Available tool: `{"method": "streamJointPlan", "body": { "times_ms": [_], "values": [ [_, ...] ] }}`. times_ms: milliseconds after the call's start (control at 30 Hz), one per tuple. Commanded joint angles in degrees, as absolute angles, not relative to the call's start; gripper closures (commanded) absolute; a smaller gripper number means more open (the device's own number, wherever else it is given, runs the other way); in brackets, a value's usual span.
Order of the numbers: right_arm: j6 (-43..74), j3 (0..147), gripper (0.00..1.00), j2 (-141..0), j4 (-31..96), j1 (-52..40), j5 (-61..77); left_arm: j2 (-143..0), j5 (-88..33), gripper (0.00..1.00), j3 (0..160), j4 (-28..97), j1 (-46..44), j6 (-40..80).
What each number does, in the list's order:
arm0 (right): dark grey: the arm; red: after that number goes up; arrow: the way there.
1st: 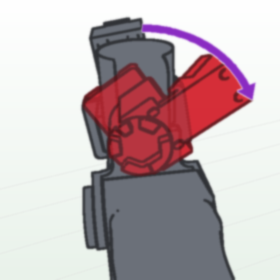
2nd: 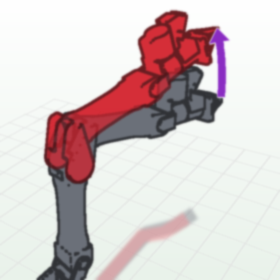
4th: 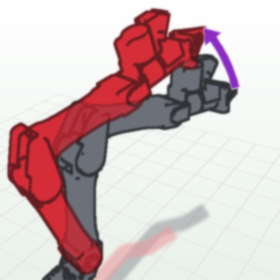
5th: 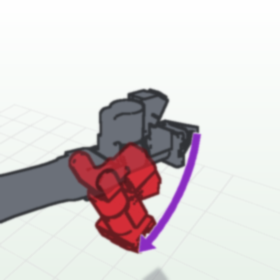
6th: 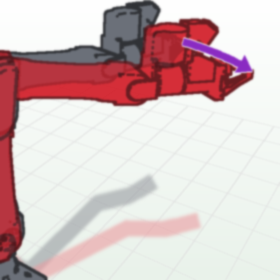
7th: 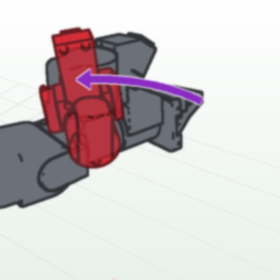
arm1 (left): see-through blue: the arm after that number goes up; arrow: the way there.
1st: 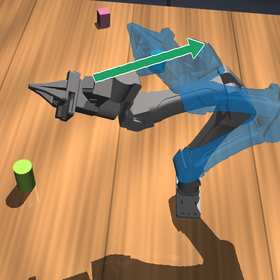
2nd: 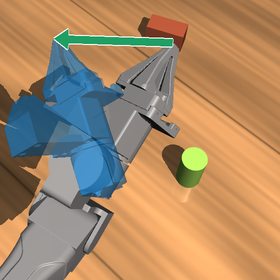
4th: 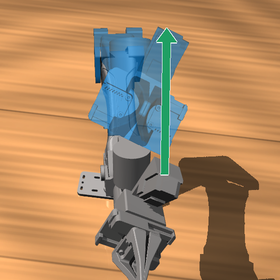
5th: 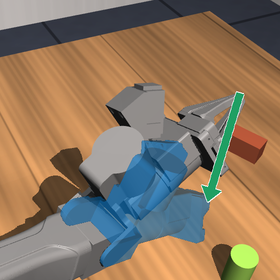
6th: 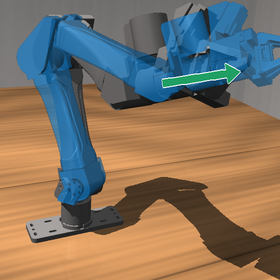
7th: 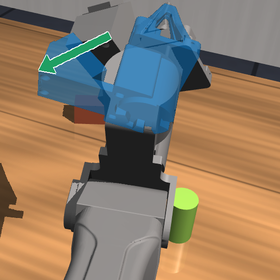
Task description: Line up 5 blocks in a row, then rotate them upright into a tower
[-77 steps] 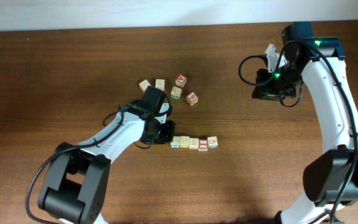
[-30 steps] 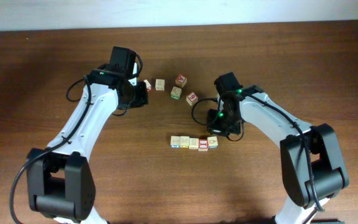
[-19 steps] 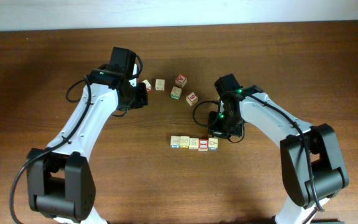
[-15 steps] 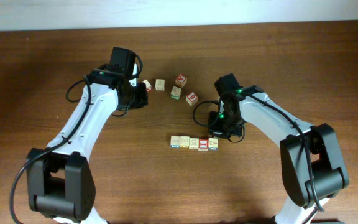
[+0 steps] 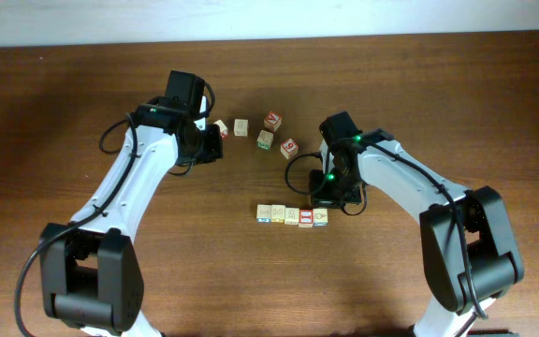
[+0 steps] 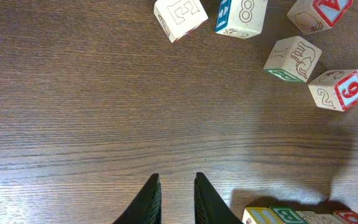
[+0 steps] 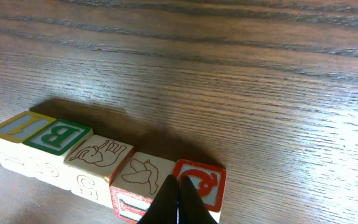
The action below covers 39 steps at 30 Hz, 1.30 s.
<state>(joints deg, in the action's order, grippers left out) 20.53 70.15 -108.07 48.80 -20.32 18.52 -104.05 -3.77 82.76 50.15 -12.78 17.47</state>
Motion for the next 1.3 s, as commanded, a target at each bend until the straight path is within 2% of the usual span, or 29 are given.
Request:
{"method": "streamJointPlan", "body": {
  "times_ms": [0,200,467,700,867,1267],
  "values": [
    [19.99,70.59,0.96,-107.42,48.82,-20.16,19.03,-104.14,-3.16,0.83,83.57,50.22,-12.62,16.82],
    [21.43,70.72,0.96,-98.83,51.68,-17.15,18.17,-104.14,-3.16,0.83,83.57,50.17,-12.62,16.82],
    [22.79,69.12,0.96,-97.86,59.20,-20.86,18.68,-104.14,-3.16,0.82,83.57,49.89,-12.62,16.82],
    [29.50,67.88,0.96,-97.93,57.43,-28.56,15.79,-104.14,-3.18,0.82,83.57,49.89,-12.62,16.82],
    [30.52,67.33,0.96,-100.55,55.66,-28.95,16.25,-104.14,-3.18,0.81,83.57,49.78,-12.62,16.84],
    [30.28,67.33,0.96,-106.41,52.88,-29.93,17.21,-104.14,-3.22,0.72,83.57,49.82,-12.62,16.84]
  ]
}}
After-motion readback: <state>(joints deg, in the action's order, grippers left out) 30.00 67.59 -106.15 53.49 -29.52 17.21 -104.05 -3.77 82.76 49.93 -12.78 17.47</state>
